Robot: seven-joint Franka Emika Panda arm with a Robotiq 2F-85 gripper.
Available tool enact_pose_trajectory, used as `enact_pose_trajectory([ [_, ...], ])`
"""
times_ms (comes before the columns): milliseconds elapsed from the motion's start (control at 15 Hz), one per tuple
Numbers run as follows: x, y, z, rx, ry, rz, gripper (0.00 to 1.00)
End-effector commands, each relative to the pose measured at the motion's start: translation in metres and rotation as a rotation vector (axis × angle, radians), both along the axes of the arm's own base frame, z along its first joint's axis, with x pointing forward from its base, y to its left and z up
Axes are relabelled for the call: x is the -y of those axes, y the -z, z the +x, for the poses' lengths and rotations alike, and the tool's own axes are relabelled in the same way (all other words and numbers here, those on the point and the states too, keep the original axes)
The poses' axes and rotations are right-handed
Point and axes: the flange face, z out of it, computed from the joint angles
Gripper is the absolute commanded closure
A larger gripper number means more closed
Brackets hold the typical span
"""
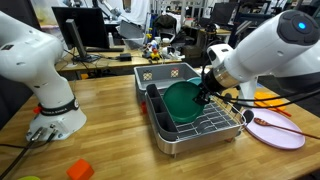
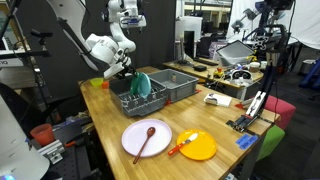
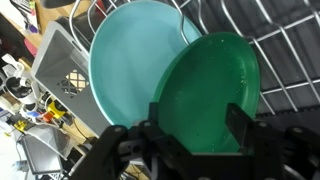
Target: Take the green plate out of the dish rack
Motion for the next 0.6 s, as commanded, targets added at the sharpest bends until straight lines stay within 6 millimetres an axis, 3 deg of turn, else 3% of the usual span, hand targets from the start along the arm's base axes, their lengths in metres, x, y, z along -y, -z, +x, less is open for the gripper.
enact_pose_trajectory([
  [0,-0.0036,-0.0007,0.0028,0.032,0.003,-0.007,0.58],
  [333,-0.0018,-0.0023,0.0043,0.037,0.013,0.0,0.95],
  [533,-0.0013,-0.0051,0.005,0.039,0.016,0.011,1.0],
])
